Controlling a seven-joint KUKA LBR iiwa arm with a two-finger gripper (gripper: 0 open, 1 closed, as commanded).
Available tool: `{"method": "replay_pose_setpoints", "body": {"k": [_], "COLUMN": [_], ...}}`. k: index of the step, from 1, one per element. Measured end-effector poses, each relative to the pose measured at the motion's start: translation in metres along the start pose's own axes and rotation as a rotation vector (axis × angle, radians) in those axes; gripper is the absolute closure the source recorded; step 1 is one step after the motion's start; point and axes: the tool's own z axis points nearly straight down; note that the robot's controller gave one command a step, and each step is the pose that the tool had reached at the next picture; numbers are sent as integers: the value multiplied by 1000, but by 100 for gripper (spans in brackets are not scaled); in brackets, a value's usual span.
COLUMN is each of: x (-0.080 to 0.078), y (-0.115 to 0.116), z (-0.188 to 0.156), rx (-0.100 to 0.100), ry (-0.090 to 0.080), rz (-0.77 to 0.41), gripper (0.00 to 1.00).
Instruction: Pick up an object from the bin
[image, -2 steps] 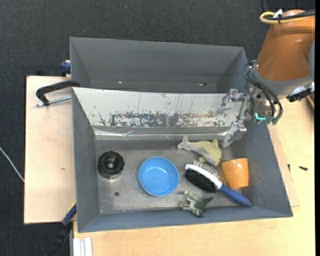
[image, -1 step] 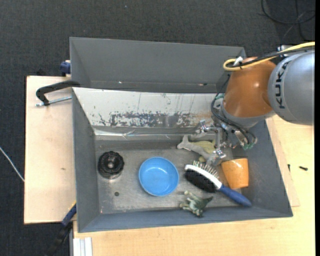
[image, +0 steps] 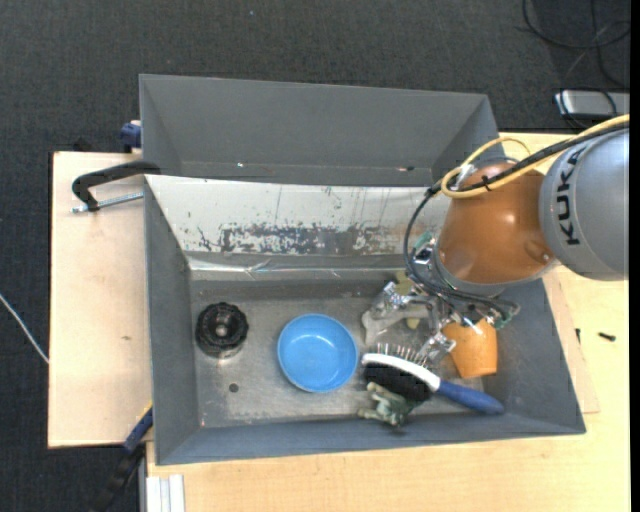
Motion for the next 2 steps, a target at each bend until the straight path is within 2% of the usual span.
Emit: {"method": "replay_pose_setpoints", "body": {"k": [1,2], "x": [6,39], "y": [-3,-30], "z": [-1,-169], "rx": [-2,2], "ry": [18,16], "rz": [2,177], "gripper": [100,100]}}
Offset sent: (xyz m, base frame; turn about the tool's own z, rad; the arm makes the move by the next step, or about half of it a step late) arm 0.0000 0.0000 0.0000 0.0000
